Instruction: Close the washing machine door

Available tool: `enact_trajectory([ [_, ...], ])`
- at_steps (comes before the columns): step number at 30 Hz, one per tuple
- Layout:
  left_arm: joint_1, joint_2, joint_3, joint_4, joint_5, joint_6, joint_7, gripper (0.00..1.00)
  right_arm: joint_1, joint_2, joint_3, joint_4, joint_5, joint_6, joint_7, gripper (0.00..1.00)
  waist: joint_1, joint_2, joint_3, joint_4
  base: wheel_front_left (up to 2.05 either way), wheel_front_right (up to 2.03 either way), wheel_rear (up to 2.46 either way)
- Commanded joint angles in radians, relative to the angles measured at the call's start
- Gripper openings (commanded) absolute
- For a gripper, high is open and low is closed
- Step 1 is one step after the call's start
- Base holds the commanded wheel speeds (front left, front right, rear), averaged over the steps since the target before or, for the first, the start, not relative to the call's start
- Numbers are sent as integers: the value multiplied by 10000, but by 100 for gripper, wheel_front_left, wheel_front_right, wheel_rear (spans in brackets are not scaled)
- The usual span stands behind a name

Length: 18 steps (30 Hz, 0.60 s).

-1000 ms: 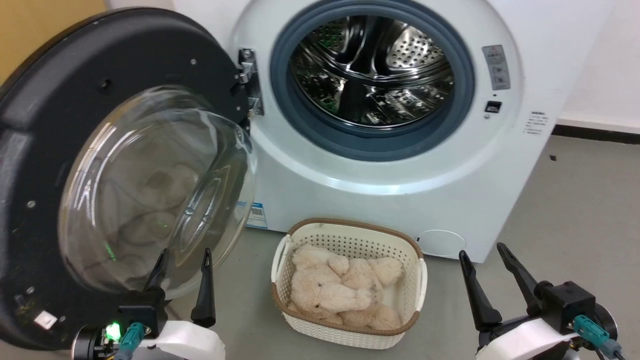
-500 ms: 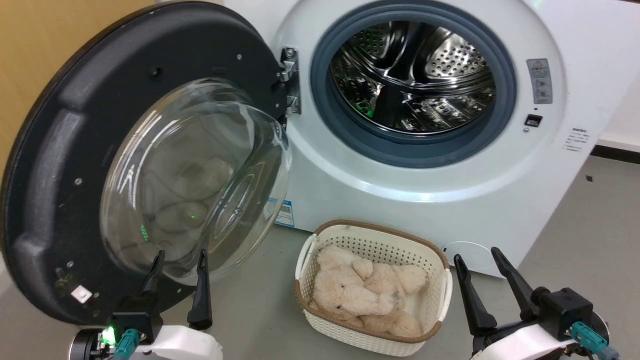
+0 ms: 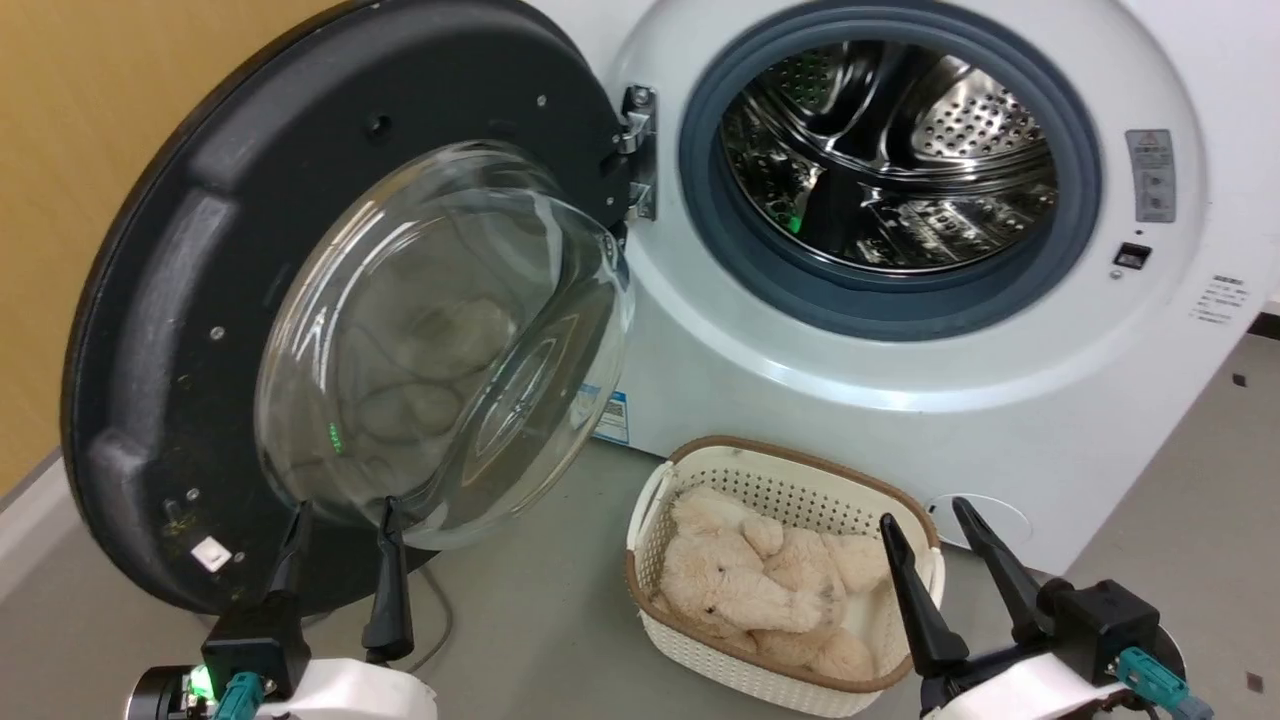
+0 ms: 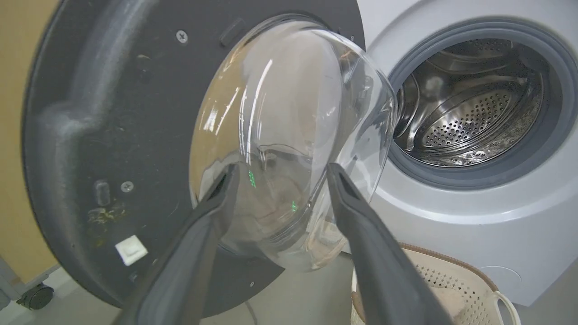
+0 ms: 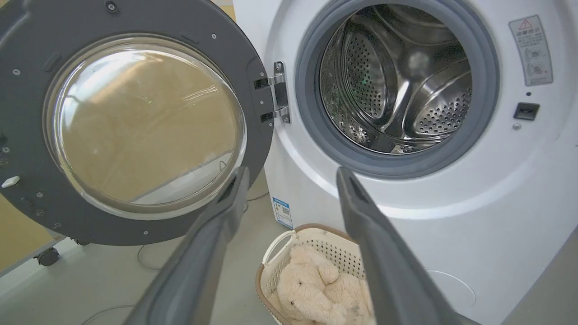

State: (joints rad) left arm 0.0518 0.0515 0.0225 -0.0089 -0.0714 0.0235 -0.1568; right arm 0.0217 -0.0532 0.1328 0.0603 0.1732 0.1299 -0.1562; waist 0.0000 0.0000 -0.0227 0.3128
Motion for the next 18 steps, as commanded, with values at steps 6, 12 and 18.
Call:
enact_trajectory([
  [6,235,-9,75,-176,-167,140,-254,100,-276,-71,272,169,334,6,-261,100,0,0,35,388,0,0,0],
  [12,277,-9,112,-235,-199,177,-358,100,-323,-80,395,234,462,6,-365,100,0,0,43,603,0,0,0],
  [18,326,-10,145,-305,-249,226,-484,100,-332,-101,537,296,621,7,-491,100,0,0,44,856,0,0,0],
])
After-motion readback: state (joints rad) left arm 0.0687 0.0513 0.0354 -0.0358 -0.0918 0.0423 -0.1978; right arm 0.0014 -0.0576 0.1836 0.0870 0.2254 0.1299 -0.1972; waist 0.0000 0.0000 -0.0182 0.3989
